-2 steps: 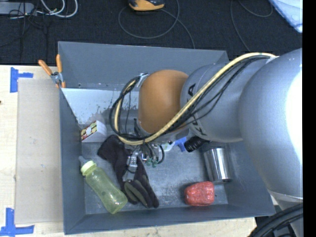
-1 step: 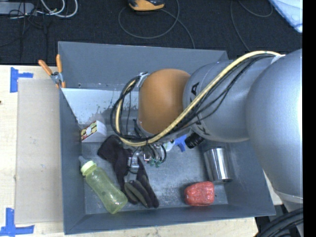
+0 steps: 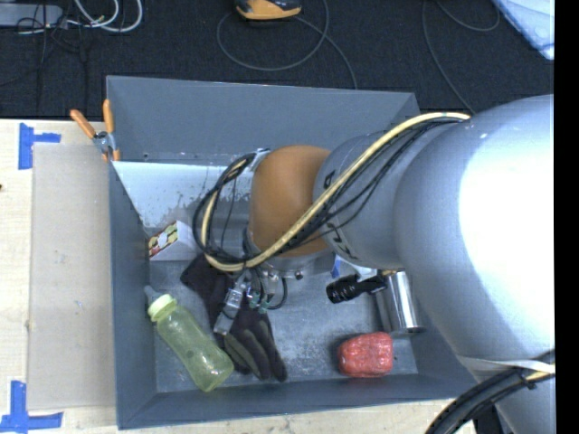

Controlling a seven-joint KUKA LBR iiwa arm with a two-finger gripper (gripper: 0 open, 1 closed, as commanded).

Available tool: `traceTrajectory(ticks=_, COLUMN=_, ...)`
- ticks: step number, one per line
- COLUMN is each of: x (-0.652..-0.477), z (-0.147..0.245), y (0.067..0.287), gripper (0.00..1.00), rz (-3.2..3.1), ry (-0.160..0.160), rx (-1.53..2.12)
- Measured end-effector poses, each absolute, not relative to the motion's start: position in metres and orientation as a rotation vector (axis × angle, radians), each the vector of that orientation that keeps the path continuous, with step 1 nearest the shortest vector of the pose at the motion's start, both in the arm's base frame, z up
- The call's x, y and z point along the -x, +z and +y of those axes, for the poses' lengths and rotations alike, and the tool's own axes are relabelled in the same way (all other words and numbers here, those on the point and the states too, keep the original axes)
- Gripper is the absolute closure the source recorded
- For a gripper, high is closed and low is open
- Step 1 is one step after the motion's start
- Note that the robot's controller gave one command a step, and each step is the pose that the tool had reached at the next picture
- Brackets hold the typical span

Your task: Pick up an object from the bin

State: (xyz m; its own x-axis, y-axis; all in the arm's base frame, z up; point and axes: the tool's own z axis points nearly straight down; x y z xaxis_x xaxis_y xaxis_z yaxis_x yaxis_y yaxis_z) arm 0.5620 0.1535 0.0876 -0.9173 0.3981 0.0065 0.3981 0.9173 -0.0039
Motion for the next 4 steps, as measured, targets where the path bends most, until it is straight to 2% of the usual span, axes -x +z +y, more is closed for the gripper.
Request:
traceTrajectory(ticks=1, x=-0.567, z=0.159, y=0.073, gripper=1.0, rz=-3.122, ry=0.001, rx=0.32)
traceTrajectory(ticks=3, x=-0.567, z=0.159, y=0.075, gripper=1.0, rz=-3.12, ry=0.001, rx=0.322)
traceTrajectory(ticks=4, x=-0.564, z=0.158, y=0.1, gripper=1.0, rz=-3.114, ry=0.006, rx=0.322)
